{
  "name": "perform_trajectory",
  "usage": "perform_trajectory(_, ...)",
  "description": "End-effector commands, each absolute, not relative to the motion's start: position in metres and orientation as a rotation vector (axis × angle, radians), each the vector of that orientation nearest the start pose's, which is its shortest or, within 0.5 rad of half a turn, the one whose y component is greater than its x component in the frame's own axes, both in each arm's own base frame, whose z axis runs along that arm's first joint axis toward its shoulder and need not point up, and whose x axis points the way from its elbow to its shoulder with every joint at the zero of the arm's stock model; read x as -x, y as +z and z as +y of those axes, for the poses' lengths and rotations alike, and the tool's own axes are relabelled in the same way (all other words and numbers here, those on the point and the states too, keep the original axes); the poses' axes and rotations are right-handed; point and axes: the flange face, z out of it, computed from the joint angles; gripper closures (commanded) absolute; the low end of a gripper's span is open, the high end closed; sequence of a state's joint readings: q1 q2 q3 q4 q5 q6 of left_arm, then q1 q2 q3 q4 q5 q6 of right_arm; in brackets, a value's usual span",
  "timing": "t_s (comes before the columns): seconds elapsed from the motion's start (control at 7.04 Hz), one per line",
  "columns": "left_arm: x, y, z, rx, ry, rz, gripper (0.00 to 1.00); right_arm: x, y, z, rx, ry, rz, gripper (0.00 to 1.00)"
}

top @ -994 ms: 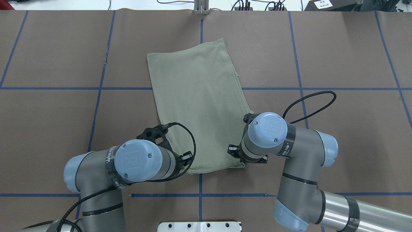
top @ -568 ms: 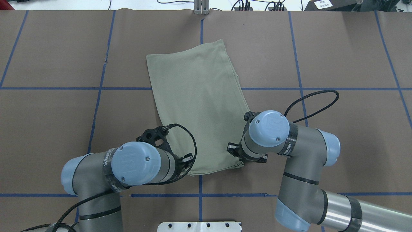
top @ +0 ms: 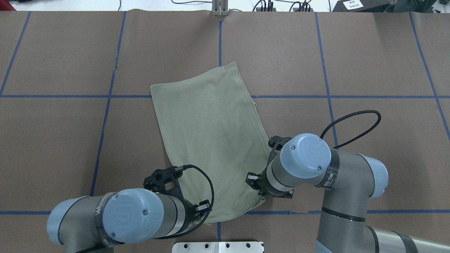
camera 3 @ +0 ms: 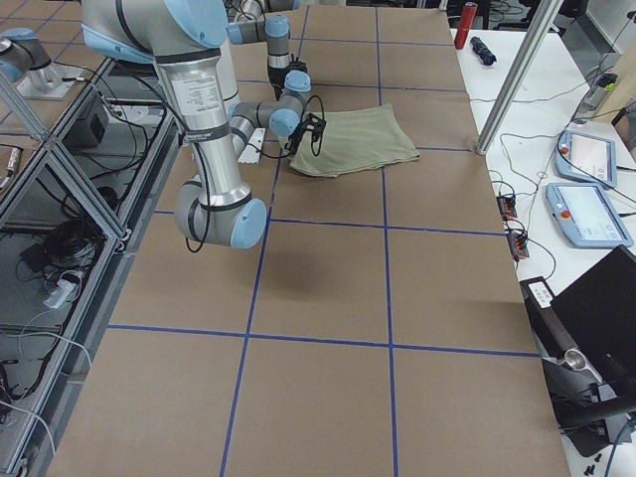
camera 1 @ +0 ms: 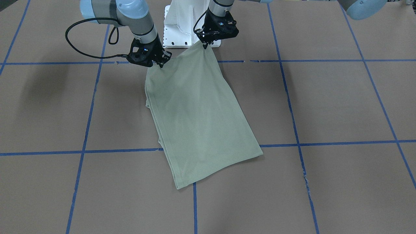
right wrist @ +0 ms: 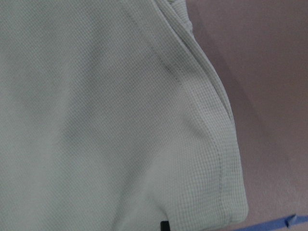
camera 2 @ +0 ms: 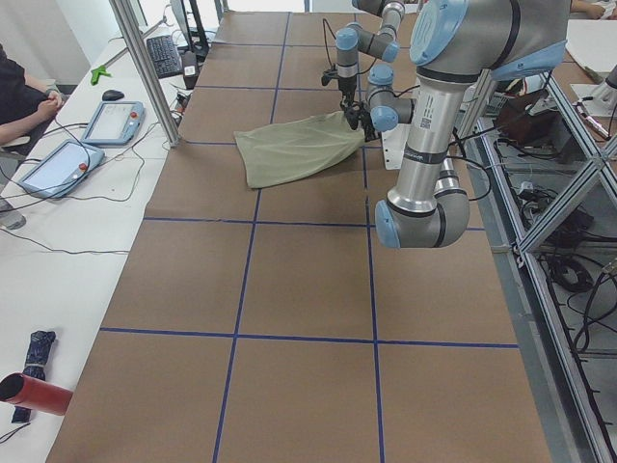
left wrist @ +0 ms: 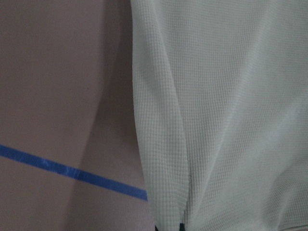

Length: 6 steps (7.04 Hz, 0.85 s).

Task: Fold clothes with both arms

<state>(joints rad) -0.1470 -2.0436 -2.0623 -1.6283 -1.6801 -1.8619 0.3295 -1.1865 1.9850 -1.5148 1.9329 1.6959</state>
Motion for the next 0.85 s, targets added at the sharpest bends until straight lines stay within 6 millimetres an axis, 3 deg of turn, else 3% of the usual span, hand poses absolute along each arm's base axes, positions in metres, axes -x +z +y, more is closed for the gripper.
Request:
perform_trajectory(0.0,-0.495,0.164,-0.188,0.183,-0.327,1.005,1.0,0.465,0.234,-0.248,0.313,0.228,-0.953,1.0)
perform_trajectory(0.14,-0.487,0.16,-0.188,0.186,-0.327,1.005,1.0,0.456,0.224,-0.244,0.316,0.22,-0.98,1.0)
perform_trajectory(0.28,-0.486,0.161,-0.194,0.184,-0.336,1.001,1.0,0.462,0.225,-0.249,0.301,0.231,-0.976,1.0)
perform_trajectory(0.43,-0.486,0.165,-0.204,0.171,-0.356,0.991,1.0,0.467,0.223,-0.284,0.264,0.28,-0.982,1.0)
perform_trajectory(0.71,-0.466,0.167,-0.262,0.081,-0.395,0.988,1.0,0.476,0.198,-0.347,0.212,0.363,-1.013,1.0)
